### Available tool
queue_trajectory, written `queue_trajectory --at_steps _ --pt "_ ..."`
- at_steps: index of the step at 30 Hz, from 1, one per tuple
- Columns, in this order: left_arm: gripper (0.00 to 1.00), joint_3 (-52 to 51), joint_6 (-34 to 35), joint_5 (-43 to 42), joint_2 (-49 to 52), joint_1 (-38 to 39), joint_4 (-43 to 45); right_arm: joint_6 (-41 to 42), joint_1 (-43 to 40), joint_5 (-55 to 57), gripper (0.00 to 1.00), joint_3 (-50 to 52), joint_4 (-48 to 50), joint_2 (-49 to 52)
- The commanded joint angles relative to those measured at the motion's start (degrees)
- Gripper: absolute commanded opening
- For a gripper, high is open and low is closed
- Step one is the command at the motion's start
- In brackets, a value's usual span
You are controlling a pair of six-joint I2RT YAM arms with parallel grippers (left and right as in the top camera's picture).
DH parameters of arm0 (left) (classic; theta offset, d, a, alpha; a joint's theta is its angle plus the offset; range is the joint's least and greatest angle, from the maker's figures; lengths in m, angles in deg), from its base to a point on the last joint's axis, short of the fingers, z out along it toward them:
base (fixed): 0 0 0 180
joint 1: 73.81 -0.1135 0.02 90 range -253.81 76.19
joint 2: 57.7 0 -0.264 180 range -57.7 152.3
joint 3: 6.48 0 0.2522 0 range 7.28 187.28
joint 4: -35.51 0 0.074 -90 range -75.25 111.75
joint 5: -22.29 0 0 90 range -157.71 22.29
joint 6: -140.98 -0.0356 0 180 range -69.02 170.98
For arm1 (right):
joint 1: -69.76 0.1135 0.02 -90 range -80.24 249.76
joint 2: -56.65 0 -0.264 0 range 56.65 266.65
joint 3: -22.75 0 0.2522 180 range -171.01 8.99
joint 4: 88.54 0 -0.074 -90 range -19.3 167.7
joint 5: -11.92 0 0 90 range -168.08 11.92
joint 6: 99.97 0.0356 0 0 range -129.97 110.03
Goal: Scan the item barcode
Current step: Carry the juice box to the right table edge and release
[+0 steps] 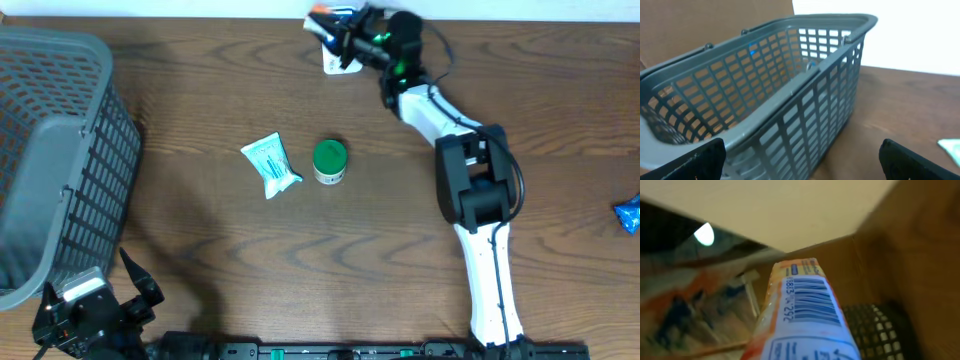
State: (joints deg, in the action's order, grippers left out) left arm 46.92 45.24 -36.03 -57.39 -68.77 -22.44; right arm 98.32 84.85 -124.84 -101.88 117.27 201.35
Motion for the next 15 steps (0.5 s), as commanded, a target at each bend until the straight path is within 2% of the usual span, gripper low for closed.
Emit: queue_trajectory --at_steps 1,3,4,5,6,9,10,12,15 --pt "0.98 -0.1 0.5 -5.7 -0.1 0.2 9.0 -18.9 -3.2 -2.1 0.02 -1.2 -9.4 -8.0" --pt "0.98 -0.1 0.5 -7.5 -0.1 0.2 15.2 -30.0 -4.5 1.1 0.02 -1.2 -23.1 -12.1" --pt "0.98 -0.1 0.5 -8.4 -0.1 0.2 19.1 -39.7 -5.5 7.2 0.02 -1.2 -36.7 -16.3" --pt "0.98 -0.1 0.5 -8.9 -0.1 0.2 20.6 -43.2 -5.9 10.6 0.01 -1.2 -42.4 -18.0" --pt "0.98 -0.2 0.5 -9.6 -0.1 0.2 22.1 -51.4 -6.7 21.7 0.01 -1.2 -56.0 -22.8" --pt "0.98 -1.7 0.5 -11.0 -0.1 0.2 23.2 -59.9 -7.6 39.6 0.01 -1.2 -71.4 -30.0" --pt "0.98 -4.1 0.5 -13.4 -0.1 0.2 24.9 -64.3 -8.3 49.8 0.01 -1.2 -78.1 -34.1" --pt "0.98 -8.2 0.5 -14.8 -0.1 0.2 29.0 -67.3 -9.4 58.8 0.01 -1.2 -83.8 -37.7" --pt "0.98 -14.5 1.4 -14.7 -0.1 0.2 36.8 -70.5 -11.7 64.6 0.01 -1.2 -89.3 -40.2"
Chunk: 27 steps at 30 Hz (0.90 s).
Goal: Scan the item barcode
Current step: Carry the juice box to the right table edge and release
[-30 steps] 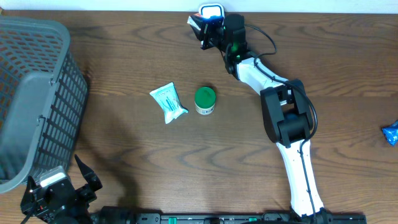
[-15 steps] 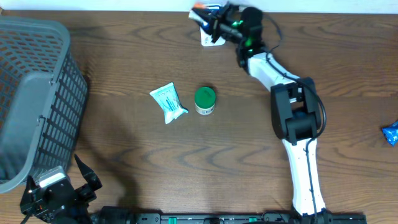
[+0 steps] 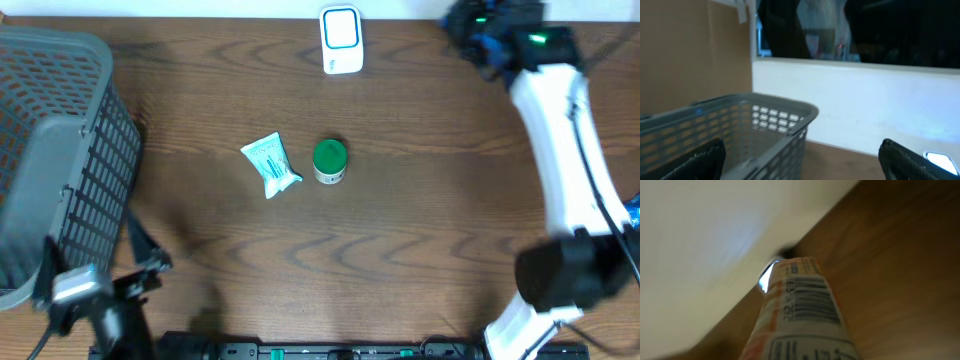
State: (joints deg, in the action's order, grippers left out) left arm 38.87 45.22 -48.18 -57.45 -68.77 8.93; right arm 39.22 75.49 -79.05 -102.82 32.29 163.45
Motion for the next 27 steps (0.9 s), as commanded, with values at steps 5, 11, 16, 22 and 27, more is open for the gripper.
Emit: queue_trajectory --at_steps 5,11,16,22,27 --pt "0.98 -18.3 12.4 -2.6 0.0 0.2 15.7 -12.0 -9.7 21.5 0.01 0.5 -12.3 -2.5" --pt "0.98 -23.5 14.4 -9.8 0.0 0.2 16.1 -12.0 -22.0 26.8 0.01 7.5 -12.5 -2.5" --pt "0.98 -24.0 14.5 -13.0 0.0 0.2 13.9 -12.0 -28.4 29.6 0.01 19.2 -4.6 -2.4" --pt "0.98 -24.0 14.4 -17.6 0.0 0.2 12.6 -12.0 -34.8 29.1 0.03 33.6 8.8 -2.3" --pt "0.98 -24.0 14.4 -17.6 0.0 0.2 10.3 -12.5 -37.9 29.2 0.17 40.4 16.6 -2.3"
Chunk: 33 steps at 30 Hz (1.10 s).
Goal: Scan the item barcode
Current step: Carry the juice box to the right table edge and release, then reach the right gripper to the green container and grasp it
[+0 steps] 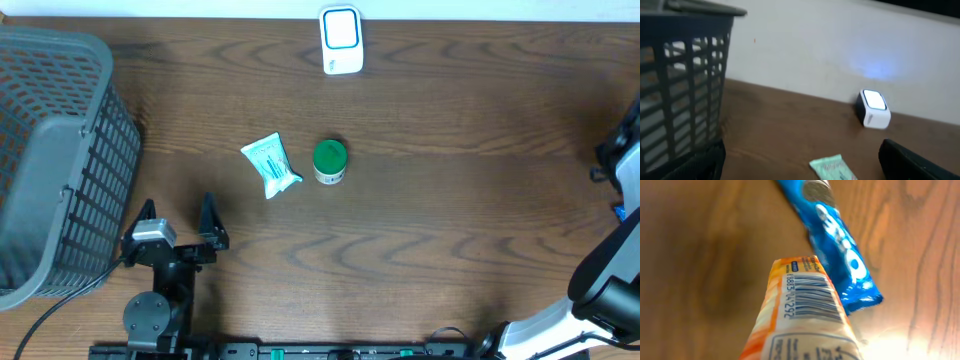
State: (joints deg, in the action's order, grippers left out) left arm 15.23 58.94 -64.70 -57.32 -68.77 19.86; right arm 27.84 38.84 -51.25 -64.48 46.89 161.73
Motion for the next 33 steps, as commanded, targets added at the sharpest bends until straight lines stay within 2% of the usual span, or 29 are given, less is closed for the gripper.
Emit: queue_trajectory --at_steps 1,2,3,4,6,14,17,22,23,25,28,30,33 --pt "0.98 -0.4 0.7 -1.1 -0.2 0.2 -1.0 -1.6 -1.8 1.4 0.32 2.1 2.1 -0.5" --pt "0.98 -0.4 0.7 -1.1 -0.2 0.2 -1.4 -1.7 -2.1 1.4 0.38 2.1 2.4 -0.5" --pt "0.98 -0.4 0.7 -1.1 -0.2 0.2 -2.0 -2.1 -2.6 1.3 0.67 1.8 3.0 -0.7" --pt "0.98 -0.4 0.7 -1.1 -0.2 0.2 -2.7 -3.3 -2.8 1.0 0.82 1.1 2.9 -0.8" --pt "0.98 -0.4 0.7 -1.1 -0.2 0.2 -4.4 -6.1 -2.6 -1.3 0.99 -0.2 2.8 -1.5" --pt "0.98 -0.4 0.7 -0.4 -0.2 0.2 -4.9 -7.0 2.8 -15.1 0.99 -3.0 0.8 -11.6" --pt "0.98 -0.5 0.7 -0.4 -0.2 0.2 -4.9 -7.0 8.6 -20.5 0.99 -3.0 -2.1 -17.5" --pt "0.98 -0.9 0.7 -0.4 -0.2 0.2 -5.6 -7.1 24.8 -29.7 0.99 -3.0 -5.7 -23.2" --pt "0.98 -0.9 0.7 -0.5 -0.2 0.2 -5.6 -7.1 27.0 -32.1 0.99 -3.0 -6.4 -23.2" --pt "0.98 -0.9 0.7 -0.5 -0.2 0.2 -5.6 -13.7 35.3 -39.2 0.99 -2.9 -6.3 -22.0" --pt "0.98 -0.9 0.7 -0.5 -0.2 0.2 -5.9 -14.5 45.3 -38.4 0.99 -4.1 -8.9 -18.9" --pt "0.98 -0.9 0.7 -0.5 -0.2 0.2 -5.9 -14.7 50.5 -34.9 0.99 -8.2 -13.9 -15.2" --pt "0.98 -0.9 0.7 -0.5 -0.2 0.2 -7.4 -18.8 56.4 -34.4 0.99 -20.3 -24.1 -6.1"
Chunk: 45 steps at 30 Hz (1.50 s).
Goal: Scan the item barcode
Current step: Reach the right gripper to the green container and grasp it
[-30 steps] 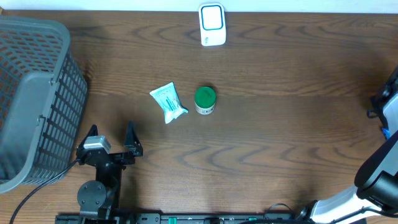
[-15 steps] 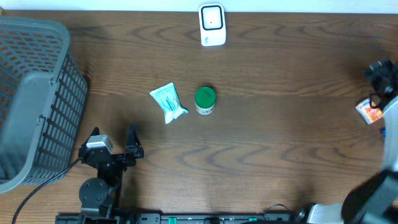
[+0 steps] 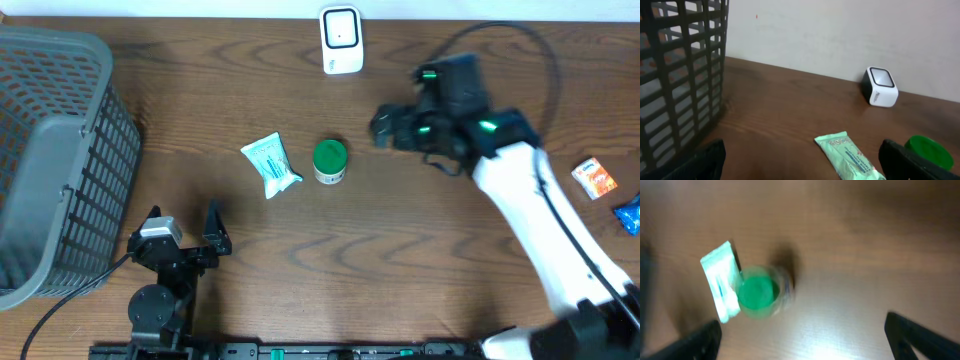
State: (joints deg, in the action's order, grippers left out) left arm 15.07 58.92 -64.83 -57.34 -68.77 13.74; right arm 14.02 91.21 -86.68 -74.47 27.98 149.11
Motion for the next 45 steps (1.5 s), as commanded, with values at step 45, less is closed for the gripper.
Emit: queue_trajectory --at_steps 45 --pt "0.98 -0.7 0.7 -0.3 0.2 0.2 -16.3 8.8 13.0 4.2 0.77 -53.5 -35.8 55.2"
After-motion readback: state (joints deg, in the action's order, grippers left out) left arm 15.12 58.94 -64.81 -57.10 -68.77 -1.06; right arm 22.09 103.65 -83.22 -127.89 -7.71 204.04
